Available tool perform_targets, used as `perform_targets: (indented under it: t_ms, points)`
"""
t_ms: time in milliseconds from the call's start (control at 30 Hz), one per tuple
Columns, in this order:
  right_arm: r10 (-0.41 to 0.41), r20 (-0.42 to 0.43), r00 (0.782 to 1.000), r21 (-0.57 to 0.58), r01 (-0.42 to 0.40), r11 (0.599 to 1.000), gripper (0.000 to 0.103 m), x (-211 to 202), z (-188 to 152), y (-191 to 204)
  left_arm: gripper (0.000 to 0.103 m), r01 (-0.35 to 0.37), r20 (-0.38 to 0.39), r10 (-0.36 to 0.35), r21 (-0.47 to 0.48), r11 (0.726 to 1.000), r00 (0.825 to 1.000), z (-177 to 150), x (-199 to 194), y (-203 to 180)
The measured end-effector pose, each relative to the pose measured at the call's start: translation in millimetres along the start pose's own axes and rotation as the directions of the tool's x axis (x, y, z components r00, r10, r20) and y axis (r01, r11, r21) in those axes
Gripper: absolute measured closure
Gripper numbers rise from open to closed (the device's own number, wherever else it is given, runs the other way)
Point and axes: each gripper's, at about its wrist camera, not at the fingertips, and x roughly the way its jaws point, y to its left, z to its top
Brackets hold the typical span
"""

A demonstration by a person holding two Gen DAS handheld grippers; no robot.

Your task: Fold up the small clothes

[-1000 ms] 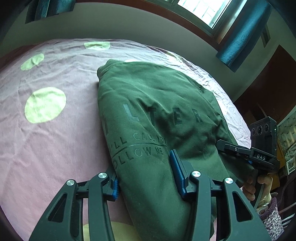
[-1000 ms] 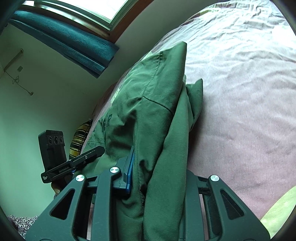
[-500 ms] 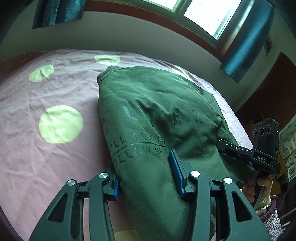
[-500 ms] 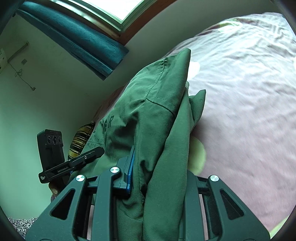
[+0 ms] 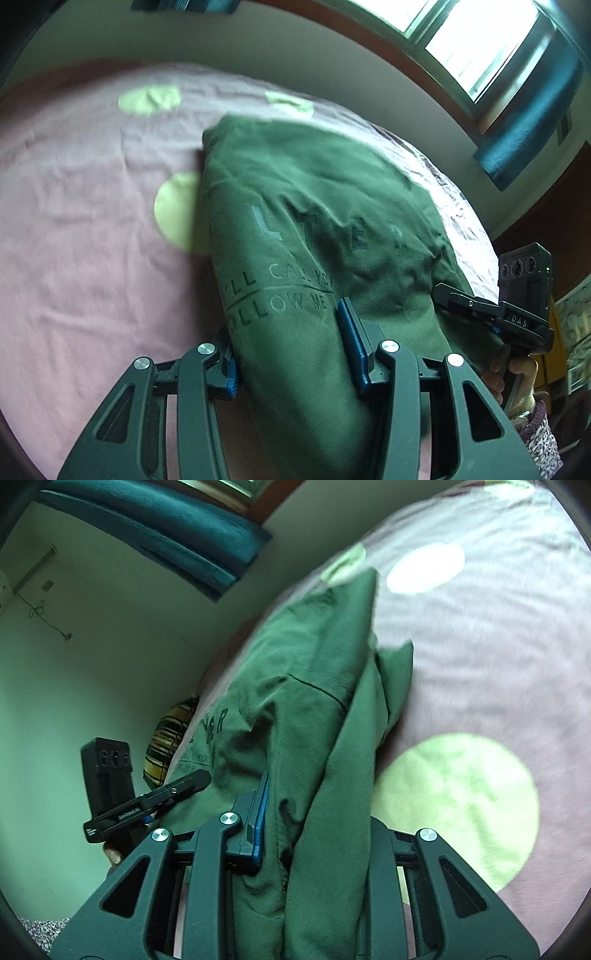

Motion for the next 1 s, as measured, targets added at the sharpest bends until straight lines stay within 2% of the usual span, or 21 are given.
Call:
perform_targets:
  t_ms: [233,367,433,500,633,733,800,833,867,900,967,1000]
  points:
    - [0.036,-0.026,0.999,0.068,-0.034,0.997,0.078,-8,-9,-13,0.048,0.042,0.017,-0.042,0.007,0.999,0.999,-7,2,12]
    - [0.033,-0.051,0.998,0.114,-0.027,0.993,0.066,-17,-6,-13,0.029,0.044,0.035,-0.044,-0.007,0.999,0.998,-11,-6,13]
    - [0.037,-0.031,0.999,0.138,-0.032,0.990,0.042,-30,-7,-14,0.025,0.086,0.036,-0.085,-0.026,0.996,0.996,-16,-15,16]
    - [0.047,0.004,0.999,0.155,-0.047,0.987,0.031,-51,-17,-13,0.022,0.109,0.030,-0.108,-0.039,0.993,0.994,-25,-24,18]
    - [0.024,0.006,1.000,0.142,-0.025,0.990,0.026,-75,-47,-13,0.021,0.129,0.008,-0.129,-0.062,0.990,0.992,-46,-32,24]
    - [0.005,-0.020,1.000,0.147,-0.002,0.989,0.025,-74,-64,-15,0.021,0.154,0.005,-0.154,-0.099,0.983,0.988,-56,-31,29]
    - [-0.021,-0.028,0.999,0.130,0.024,0.991,0.026,-71,-74,-15,0.030,0.164,0.006,-0.164,-0.092,0.982,0.986,-57,-31,29]
    - [-0.041,-0.025,0.999,0.110,0.044,0.993,0.032,-70,-77,-13,0.043,0.185,-0.003,-0.186,-0.065,0.980,0.983,-57,-31,24]
    - [-0.042,-0.034,0.999,0.107,0.046,0.993,0.053,-68,-79,-12,0.046,0.166,-0.006,-0.167,-0.047,0.985,0.986,-56,-32,21]
    - [-0.011,-0.046,0.999,0.136,0.018,0.991,0.064,-66,-80,-15,0.048,0.146,-0.008,-0.146,-0.024,0.989,0.989,-56,-33,17]
    - [0.020,-0.029,0.999,0.151,-0.015,0.988,0.076,-70,-82,-12,0.054,0.125,-0.007,-0.125,-0.007,0.992,0.992,-53,-37,12]
    - [0.037,-0.017,0.999,0.142,-0.034,0.989,0.077,-75,-85,-6,0.055,0.122,-0.008,-0.122,-0.012,0.992,0.992,-52,-40,11]
